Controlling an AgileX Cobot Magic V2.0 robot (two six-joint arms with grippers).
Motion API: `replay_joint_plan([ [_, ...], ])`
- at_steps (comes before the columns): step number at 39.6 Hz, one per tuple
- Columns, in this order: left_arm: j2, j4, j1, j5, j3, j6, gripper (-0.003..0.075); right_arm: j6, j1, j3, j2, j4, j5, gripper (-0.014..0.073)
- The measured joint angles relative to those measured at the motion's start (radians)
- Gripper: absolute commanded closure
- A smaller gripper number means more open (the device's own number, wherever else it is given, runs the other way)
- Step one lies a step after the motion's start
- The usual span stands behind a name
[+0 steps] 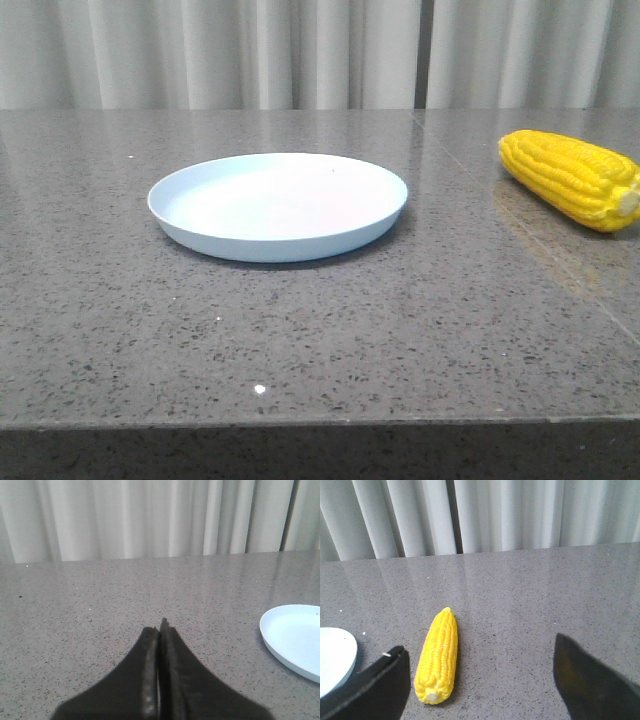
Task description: Place corn on plate with both arms
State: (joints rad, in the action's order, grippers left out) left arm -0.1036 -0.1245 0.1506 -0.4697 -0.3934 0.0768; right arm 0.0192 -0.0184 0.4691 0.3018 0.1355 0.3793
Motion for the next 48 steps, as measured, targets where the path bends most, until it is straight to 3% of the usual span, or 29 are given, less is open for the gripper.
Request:
replay_joint_plan([
  [17,0.01,0.0,0.0,0.0,0.011,0.0,0.0741,0.0,0.0,0.047,0.048,0.0,0.023,-0.0016],
  [35,0.01,0.0,0.0,0.0,0.011,0.0,0.0741,0.0,0.005,0.416,0.713,0.0,0.268,-0.0016],
  [48,0.01,0.0,0.0,0.0,0.011,0.0,0.0741,0.0,0.141,0.654,1.095,0.015,0.366,-0.0016],
])
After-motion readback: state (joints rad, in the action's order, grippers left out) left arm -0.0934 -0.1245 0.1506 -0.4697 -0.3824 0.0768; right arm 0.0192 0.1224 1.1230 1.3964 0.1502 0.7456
